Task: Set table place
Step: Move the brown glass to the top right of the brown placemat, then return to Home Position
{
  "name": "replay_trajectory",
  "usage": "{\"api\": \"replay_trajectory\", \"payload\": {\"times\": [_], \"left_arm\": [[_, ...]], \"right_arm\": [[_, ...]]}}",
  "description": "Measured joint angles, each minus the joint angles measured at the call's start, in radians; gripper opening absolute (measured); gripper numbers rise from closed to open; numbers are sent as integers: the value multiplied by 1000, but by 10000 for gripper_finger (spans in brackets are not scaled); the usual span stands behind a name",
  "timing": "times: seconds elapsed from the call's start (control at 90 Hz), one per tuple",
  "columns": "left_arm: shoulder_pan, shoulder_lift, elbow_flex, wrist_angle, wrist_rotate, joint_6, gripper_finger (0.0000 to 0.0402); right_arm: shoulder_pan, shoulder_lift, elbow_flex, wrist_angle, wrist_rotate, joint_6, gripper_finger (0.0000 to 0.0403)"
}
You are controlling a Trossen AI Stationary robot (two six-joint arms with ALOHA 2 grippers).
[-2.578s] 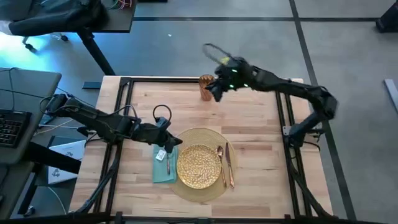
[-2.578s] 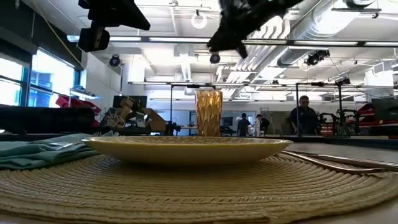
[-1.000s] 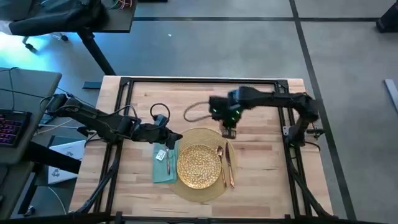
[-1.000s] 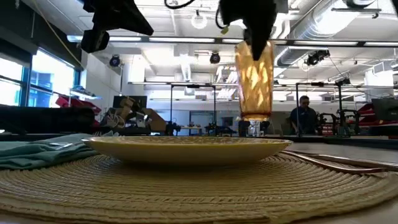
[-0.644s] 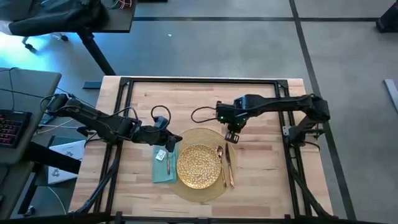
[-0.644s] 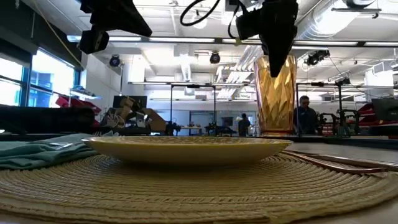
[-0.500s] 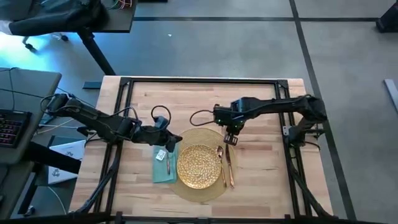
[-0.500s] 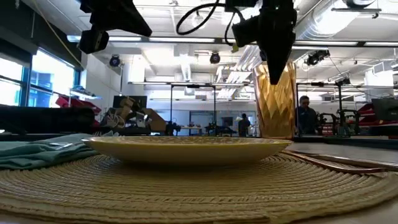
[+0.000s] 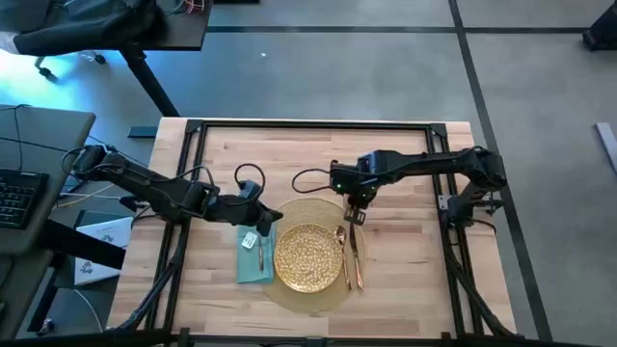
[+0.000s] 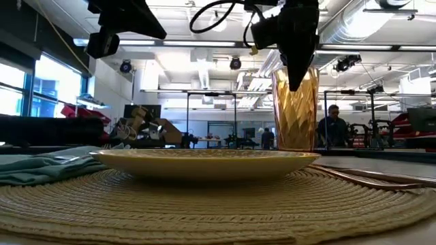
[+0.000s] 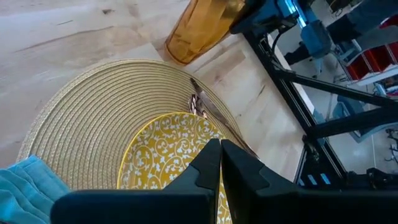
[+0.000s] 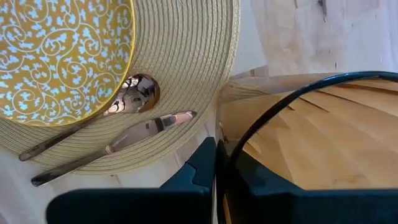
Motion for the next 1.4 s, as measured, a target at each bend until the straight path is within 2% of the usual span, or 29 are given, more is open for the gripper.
{"api": "replay_trajectory", "payload": {"times": [0.222, 0.467, 0.622, 0.889, 1.0, 1.144, 1.4], "left_arm": [[0, 0, 0, 0, -1, 0, 0], [0, 0, 0, 0, 0, -3, 0], [0, 0, 0, 1, 0, -18, 0], [0, 0, 0, 1, 0, -19, 0], [-1, 0, 1, 1, 2, -20, 0], [-1, 0, 1, 1, -6, -26, 0], [-1, 0, 1, 0, -15, -19, 0]], "right_arm": [[0, 0, 0, 3, 1, 23, 16], [-2, -4, 3, -5, 7, 33, 86], [-2, -50, 39, -16, 14, 30, 120], [-28, -146, 101, -44, 11, 40, 130], [-28, -246, 86, -15, -1, 62, 130], [-21, -458, -2, -2, -5, 72, 127], [-49, -974, -346, 121, 47, 272, 108]]}}
